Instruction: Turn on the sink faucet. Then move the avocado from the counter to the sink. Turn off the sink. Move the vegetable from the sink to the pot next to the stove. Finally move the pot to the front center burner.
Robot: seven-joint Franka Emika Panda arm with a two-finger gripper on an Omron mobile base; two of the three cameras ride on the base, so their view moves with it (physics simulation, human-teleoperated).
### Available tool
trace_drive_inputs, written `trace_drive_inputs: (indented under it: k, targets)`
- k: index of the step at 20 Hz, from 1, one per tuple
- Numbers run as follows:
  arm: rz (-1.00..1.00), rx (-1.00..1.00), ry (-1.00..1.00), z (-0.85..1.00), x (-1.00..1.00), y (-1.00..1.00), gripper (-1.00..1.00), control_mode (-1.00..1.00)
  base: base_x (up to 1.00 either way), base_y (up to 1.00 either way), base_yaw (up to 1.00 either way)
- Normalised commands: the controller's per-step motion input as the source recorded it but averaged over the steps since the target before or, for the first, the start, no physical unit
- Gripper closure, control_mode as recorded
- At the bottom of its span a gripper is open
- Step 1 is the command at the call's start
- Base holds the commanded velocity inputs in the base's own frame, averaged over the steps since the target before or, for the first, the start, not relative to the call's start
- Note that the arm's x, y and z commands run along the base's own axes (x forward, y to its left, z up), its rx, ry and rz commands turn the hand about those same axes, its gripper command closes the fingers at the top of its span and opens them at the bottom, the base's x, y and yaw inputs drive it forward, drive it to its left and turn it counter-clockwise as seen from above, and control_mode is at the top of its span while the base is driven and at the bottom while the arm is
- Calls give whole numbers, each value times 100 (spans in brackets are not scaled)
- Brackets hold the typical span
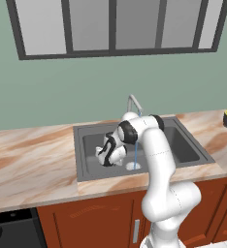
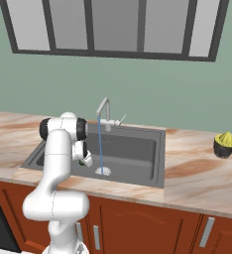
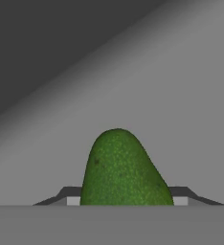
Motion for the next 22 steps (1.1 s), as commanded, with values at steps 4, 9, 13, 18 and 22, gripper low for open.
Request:
trace_drive_inputs:
  k: [4,9,13,18,22]
  targets:
    - [0,5,-1,-2,6,-11,100,-100,0,0,0]
    - [0,3,-1,0,11,-5,-100,-100,0,0,0]
    - [0,2,-1,0,18,-4,-100,-100,0,0,0]
    - [0,3,0,0,12,-1,-100,-100,0,0,0]
    - [0,2,0,26,1,1,-100,-100,0,0,0]
